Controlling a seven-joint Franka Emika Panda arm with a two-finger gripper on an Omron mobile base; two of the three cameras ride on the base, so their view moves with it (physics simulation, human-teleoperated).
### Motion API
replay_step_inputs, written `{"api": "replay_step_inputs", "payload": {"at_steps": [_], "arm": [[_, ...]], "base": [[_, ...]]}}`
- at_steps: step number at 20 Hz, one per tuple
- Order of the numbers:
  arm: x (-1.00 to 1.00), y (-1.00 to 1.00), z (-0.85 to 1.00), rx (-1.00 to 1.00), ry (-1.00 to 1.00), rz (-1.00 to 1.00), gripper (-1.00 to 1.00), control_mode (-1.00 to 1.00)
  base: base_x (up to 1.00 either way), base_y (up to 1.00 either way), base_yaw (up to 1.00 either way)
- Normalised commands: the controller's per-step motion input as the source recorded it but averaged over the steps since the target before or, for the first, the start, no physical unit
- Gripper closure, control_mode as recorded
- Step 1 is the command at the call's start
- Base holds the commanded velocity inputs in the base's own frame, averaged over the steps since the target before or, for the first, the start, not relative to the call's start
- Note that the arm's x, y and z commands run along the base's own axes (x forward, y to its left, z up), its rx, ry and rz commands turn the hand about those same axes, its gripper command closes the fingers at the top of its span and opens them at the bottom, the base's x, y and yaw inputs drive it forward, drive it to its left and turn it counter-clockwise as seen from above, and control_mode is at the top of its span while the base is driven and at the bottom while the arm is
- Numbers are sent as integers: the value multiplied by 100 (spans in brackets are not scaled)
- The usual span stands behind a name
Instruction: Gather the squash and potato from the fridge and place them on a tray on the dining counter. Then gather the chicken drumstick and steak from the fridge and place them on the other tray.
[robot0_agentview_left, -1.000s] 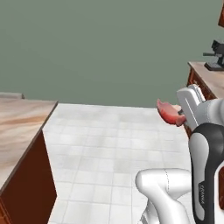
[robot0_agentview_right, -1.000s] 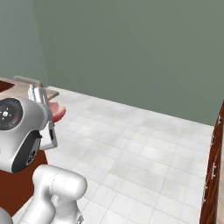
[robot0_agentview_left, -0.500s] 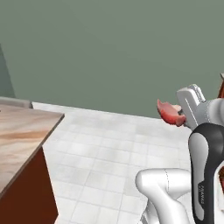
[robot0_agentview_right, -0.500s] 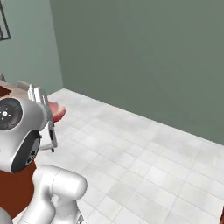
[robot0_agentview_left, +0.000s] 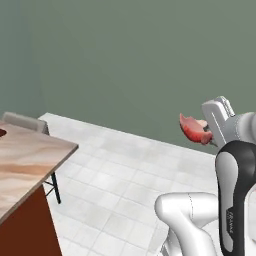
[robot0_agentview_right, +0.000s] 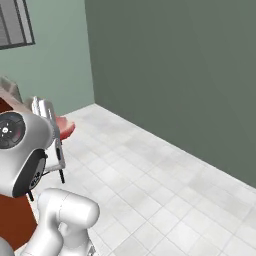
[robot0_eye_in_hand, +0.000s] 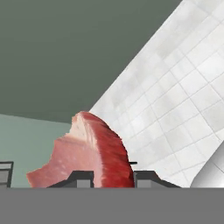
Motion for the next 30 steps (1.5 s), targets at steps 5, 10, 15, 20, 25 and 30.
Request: {"api": "replay_step_inputs", "payload": {"at_steps": [5,10,15,20,25,30], "arm": [[0,0,0,0,0,0,100,100],[0,0,0,0,0,0,100,100],[0,0,0,0,0,0,100,100],[0,0,0,0,0,0,100,100],[0,0,0,0,0,0,100,100],[0,0,0,0,0,0,100,100]], "base": [[60,-61,38],[63,-61,39],[61,-62,40],[61,-61,41],[69,-58,44],[76,-56,47]]}}
